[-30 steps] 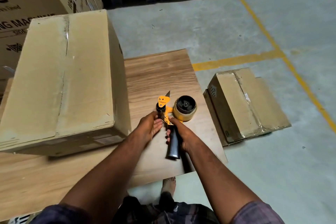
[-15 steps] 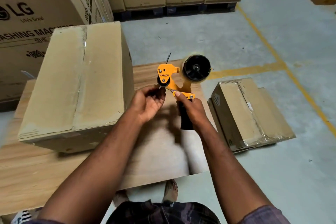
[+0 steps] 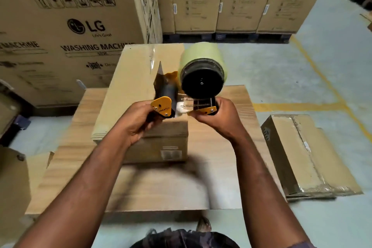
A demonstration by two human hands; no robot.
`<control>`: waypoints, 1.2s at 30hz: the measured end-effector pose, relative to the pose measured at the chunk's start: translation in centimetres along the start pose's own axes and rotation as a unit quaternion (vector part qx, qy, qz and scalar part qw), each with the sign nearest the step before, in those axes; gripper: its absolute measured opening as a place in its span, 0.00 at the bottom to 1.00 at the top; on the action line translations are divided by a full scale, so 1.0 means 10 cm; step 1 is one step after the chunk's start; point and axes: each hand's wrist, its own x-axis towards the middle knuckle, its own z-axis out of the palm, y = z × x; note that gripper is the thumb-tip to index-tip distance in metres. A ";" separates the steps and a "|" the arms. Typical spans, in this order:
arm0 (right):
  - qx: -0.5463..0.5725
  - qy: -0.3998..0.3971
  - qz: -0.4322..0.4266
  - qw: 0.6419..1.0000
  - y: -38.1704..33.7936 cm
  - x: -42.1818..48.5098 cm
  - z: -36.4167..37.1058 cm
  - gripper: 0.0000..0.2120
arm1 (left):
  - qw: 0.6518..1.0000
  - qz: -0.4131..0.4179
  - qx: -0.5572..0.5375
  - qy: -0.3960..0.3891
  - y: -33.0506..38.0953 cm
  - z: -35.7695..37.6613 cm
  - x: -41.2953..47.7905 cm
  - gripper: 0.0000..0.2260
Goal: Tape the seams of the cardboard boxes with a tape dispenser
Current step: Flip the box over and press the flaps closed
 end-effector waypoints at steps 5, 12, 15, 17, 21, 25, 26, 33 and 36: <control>-0.138 -0.041 -0.030 0.989 -0.26 0.04 0.63 0.15 | 0.996 0.009 0.073 0.046 -0.06 -0.87 -0.25 0.10; -0.236 -0.081 -0.046 0.967 -0.40 0.06 1.21 0.20 | 0.992 0.008 0.120 0.048 -0.22 -1.92 -0.42 0.13; -0.275 -0.089 -0.038 0.957 -0.43 0.12 1.36 0.21 | 0.993 0.006 0.113 0.039 -0.32 -2.21 -0.36 0.12; -0.300 -0.095 -0.037 0.949 -0.45 0.15 1.45 0.22 | 0.992 0.013 0.120 0.037 -0.36 -2.27 -0.30 0.12; -0.307 -0.096 -0.021 0.947 -0.48 0.18 1.53 0.24 | 0.991 0.042 0.116 0.057 -0.41 -2.33 -0.20 0.10; -0.338 -0.095 -0.020 0.936 -0.53 0.18 1.59 0.23 | 0.984 0.064 0.145 0.078 -0.46 -2.40 -0.08 0.10; -0.349 -0.095 -0.018 0.932 -0.52 0.19 1.60 0.22 | 0.983 0.063 0.150 0.081 -0.49 -2.41 -0.04 0.10; -0.355 -0.104 0.020 0.929 -0.37 0.23 1.62 0.20 | 0.992 0.035 0.107 0.061 -0.78 -2.32 0.17 0.09; -0.350 -0.117 0.027 0.929 -0.39 0.25 1.62 0.16 | 0.999 -0.008 0.011 0.031 -0.83 -2.26 0.16 0.10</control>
